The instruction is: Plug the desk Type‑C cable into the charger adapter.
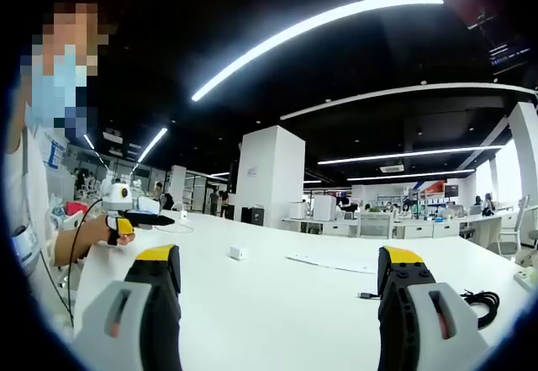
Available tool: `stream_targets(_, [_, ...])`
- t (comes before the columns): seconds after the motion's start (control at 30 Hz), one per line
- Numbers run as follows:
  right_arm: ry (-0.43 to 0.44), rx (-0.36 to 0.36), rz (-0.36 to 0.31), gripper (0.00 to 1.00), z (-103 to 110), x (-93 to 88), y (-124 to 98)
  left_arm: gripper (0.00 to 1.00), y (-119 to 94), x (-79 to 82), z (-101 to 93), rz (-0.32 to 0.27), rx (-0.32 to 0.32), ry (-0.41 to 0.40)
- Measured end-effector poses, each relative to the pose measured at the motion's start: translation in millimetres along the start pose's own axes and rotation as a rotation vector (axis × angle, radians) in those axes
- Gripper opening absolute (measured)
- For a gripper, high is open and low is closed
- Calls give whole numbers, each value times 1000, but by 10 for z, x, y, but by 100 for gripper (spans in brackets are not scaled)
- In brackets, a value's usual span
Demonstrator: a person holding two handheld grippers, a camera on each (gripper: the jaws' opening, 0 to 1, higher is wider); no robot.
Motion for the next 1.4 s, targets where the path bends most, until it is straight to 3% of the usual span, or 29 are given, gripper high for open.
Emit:
stream_targets(0.53, [20,-6,2,100,-18,1,-12,98,-17,13,-8,-19,13,-10])
stream_targets(0.73, [98,31,20,100,3,-42,-9,98,-64,-13,-1,-13,25,-11])
stream_targets(1.03, [76,34,25,100,12,-35,-10,98,-34,28,38,-29,1,-40])
stream_targets(1.4, [69,44,29,100,34,-47,13,97,5,15,48,-18,7,-18])
Point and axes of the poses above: the point that each gripper's makers call its tool centre point, and the gripper's own axes: y roughly forward along the fingers, z roughly to its left, x roughly out of its top, the point moved 10 cm from there along -y, roughly backward along the fingers, and after that the axes turned 7 degrees about -z, right-handed, at the moved point
